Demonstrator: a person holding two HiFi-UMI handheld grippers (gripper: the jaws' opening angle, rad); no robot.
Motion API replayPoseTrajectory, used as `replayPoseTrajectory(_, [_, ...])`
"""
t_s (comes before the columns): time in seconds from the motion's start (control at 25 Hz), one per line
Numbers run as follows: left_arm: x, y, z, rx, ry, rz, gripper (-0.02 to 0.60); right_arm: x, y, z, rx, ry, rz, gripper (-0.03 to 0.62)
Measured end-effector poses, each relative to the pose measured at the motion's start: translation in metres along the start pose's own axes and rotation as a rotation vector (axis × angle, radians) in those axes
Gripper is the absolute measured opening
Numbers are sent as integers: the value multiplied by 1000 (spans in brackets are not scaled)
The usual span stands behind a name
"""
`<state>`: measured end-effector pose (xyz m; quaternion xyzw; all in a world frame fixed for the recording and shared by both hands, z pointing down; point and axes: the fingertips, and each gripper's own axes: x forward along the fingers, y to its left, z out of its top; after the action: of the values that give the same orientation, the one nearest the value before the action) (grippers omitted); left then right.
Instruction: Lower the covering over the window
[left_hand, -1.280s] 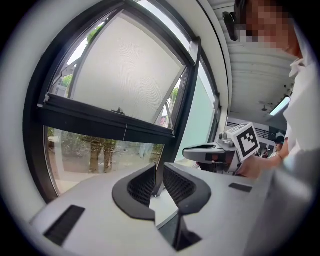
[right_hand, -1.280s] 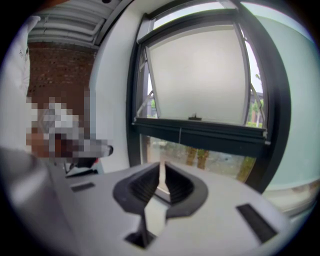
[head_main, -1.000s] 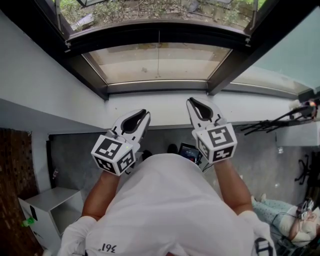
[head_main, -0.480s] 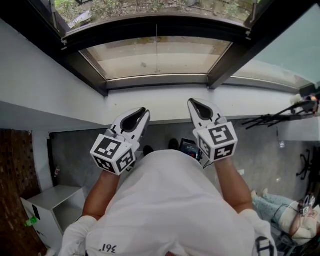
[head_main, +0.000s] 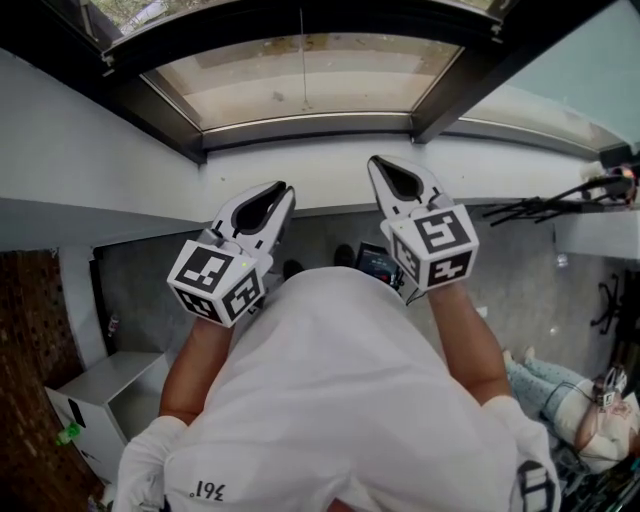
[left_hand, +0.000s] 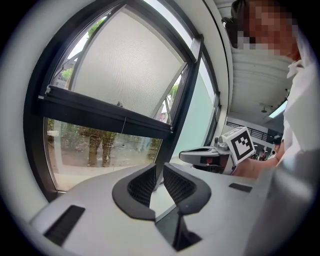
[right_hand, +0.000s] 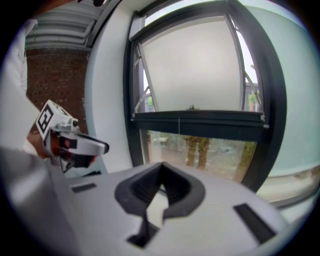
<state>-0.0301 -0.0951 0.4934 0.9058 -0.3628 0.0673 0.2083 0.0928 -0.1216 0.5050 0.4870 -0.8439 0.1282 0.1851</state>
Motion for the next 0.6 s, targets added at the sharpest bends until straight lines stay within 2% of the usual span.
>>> replayPoseTrajectory(0.6, [-1, -2, -4, -4, 12, -13, 58, 6, 15, 6, -36, -3, 25, 21])
